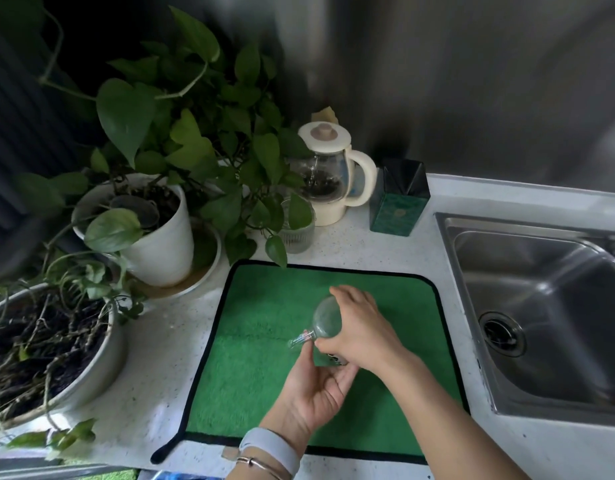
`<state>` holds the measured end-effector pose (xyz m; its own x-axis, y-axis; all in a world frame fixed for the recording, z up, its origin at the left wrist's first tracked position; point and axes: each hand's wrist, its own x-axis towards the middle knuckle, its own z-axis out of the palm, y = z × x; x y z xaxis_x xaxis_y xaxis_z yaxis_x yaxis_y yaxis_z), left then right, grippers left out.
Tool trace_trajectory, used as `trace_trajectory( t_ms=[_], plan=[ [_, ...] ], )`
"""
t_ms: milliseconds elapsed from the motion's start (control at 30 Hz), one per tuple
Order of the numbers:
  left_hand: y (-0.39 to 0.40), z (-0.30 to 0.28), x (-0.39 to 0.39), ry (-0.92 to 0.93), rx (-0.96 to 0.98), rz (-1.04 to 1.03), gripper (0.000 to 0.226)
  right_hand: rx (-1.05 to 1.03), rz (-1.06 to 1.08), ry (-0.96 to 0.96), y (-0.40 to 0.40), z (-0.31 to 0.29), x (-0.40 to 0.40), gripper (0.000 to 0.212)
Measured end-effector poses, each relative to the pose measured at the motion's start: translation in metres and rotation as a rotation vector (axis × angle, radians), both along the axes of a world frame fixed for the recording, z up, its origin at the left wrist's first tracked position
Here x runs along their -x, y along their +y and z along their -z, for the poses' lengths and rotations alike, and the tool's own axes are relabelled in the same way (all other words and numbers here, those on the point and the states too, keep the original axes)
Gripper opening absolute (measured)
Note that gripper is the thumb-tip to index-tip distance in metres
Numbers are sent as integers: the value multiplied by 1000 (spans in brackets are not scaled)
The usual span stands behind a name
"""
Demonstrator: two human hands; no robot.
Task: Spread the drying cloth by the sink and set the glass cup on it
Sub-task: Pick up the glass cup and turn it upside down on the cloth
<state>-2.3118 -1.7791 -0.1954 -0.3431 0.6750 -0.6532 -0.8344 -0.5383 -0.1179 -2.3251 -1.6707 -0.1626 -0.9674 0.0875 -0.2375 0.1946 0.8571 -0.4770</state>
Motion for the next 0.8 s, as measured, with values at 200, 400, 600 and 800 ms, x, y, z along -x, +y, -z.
trace_trajectory(
  t_ms=[200,400,600,800],
  plan=[
    [0,-3,-5,8,0,-13,75,86,58,18,3,6,-9,95],
    [-8,-4,-6,66,49,27,71,126,117,95,2,14,-16,99],
    [-21,-7,-7,289,316,166,54,197,193,98,-3,20,-23,97],
    [-51,-9,-4,571,622,252,32,266,257,112,-2,21,-39,87]
  ],
)
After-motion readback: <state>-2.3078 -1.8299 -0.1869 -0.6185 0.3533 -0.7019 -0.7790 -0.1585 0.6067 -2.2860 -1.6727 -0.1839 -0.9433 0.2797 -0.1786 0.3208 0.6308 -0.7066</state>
